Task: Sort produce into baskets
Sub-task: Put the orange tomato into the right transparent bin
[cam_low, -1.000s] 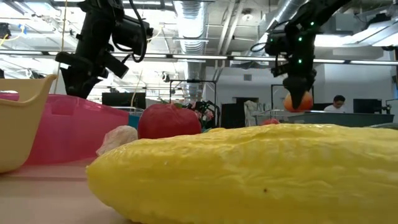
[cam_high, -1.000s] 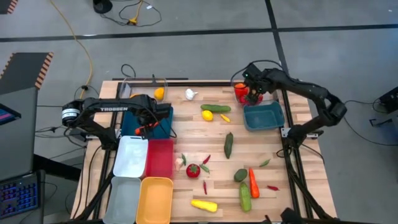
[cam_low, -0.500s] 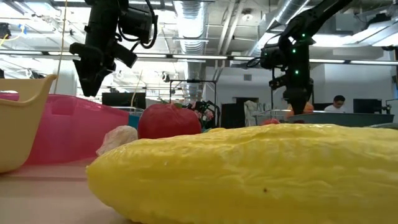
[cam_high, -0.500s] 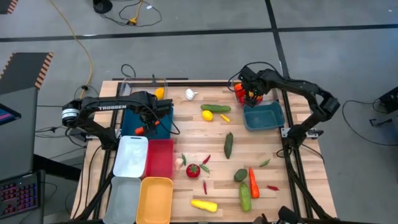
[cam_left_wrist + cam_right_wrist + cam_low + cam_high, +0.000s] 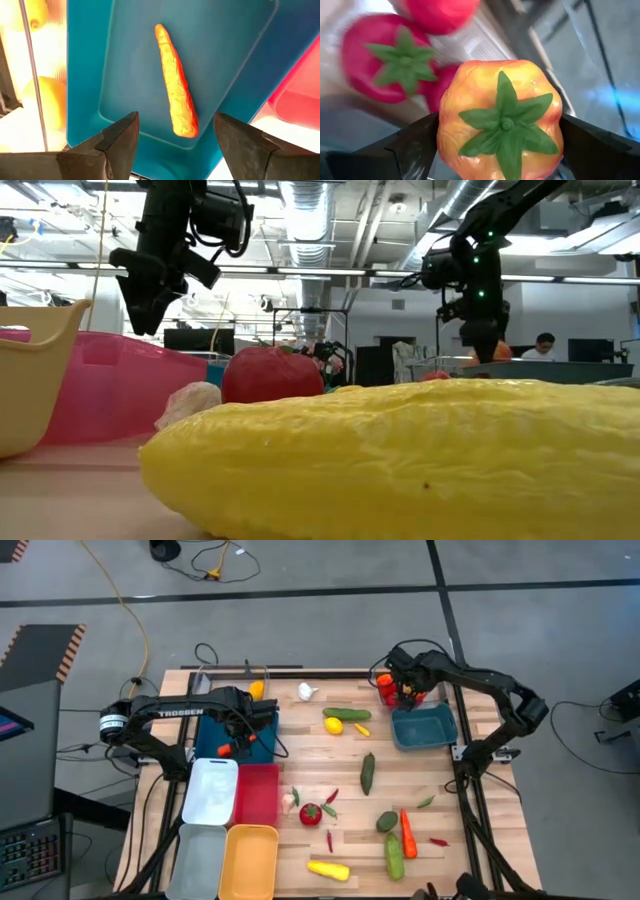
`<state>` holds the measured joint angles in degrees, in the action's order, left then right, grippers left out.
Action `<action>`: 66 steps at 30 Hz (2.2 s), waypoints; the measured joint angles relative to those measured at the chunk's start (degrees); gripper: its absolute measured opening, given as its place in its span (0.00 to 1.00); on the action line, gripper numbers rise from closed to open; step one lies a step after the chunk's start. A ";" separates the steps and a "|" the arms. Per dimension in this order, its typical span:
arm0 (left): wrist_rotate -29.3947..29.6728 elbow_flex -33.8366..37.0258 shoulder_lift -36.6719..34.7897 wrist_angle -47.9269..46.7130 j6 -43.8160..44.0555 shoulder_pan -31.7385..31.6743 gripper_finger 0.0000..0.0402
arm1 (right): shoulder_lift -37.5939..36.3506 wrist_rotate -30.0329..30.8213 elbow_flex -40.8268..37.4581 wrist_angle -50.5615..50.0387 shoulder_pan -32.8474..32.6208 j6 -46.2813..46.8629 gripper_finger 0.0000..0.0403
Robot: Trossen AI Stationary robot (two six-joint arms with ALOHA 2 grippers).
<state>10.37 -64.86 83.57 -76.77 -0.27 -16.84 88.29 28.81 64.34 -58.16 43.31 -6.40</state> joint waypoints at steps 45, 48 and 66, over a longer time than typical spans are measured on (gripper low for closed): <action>0.11 0.00 0.00 0.87 0.00 0.00 0.61 | -0.02 9.86 0.00 -4.56 0.70 -1.07 0.99; 0.11 0.00 0.00 0.88 0.00 0.00 0.61 | -0.02 9.24 0.00 -3.95 0.72 -3.00 0.99; 0.12 0.00 0.00 1.76 0.04 0.00 0.61 | -0.02 8.40 0.00 -4.15 0.55 -0.89 0.99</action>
<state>10.49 -64.86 83.57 -75.00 -0.23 -16.84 88.27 37.21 64.34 -62.31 43.86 -7.29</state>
